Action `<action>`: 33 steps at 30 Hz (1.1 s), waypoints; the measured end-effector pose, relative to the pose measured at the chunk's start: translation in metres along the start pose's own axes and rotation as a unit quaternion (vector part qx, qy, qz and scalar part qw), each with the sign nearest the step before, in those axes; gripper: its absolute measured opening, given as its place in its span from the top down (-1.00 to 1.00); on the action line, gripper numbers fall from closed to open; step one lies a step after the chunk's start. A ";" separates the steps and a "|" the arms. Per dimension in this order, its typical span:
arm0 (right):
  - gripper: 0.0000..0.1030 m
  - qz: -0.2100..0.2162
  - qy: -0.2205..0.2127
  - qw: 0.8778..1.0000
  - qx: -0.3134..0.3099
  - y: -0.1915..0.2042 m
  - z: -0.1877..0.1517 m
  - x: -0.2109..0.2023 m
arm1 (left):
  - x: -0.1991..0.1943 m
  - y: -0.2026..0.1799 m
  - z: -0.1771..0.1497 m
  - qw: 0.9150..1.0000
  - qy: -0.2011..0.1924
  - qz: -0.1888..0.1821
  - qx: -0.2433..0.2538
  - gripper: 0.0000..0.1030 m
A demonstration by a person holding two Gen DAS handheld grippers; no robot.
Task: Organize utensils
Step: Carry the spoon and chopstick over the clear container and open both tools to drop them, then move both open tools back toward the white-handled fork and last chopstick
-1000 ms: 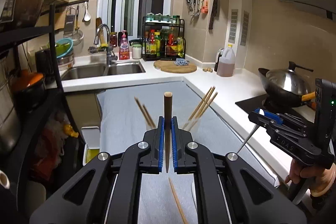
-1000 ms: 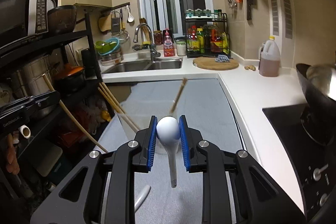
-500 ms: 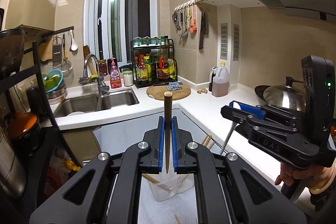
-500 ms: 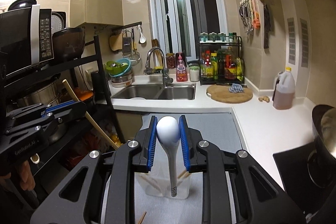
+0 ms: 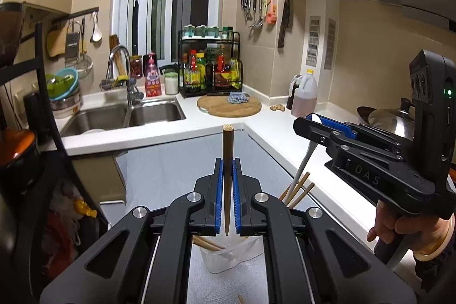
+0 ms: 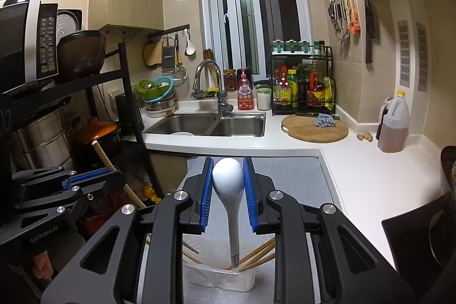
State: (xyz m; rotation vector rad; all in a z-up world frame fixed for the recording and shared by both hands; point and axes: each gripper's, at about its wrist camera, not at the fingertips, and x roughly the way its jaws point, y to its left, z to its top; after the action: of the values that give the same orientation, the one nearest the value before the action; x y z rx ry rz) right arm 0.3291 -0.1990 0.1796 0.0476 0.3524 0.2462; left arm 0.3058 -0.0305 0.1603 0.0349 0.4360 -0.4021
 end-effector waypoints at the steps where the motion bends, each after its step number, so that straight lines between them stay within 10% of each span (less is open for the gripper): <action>1: 0.58 0.002 0.003 1.000 0.002 0.000 -0.004 0.004 | 0.004 0.003 -0.003 1.000 0.004 0.001 -0.003 0.88; 8: 0.57 0.001 0.030 1.000 0.006 -0.003 -0.025 0.021 | 0.020 0.014 -0.017 0.999 0.025 0.023 -0.016 0.72; 11: 0.07 -0.009 0.035 0.999 0.011 -0.004 -0.033 0.021 | 0.018 0.022 -0.020 0.998 0.023 0.042 -0.042 -0.78; 33: -0.47 -0.026 0.020 0.999 0.026 0.032 -0.151 -0.123 | -0.091 -0.004 -0.158 0.984 0.035 0.141 -0.105 -0.83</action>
State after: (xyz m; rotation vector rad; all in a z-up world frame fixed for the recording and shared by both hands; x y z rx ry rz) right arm 0.1570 -0.1979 0.0818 0.0852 0.4002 0.1872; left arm 0.1647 0.0185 0.0556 -0.0940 0.5326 -0.0743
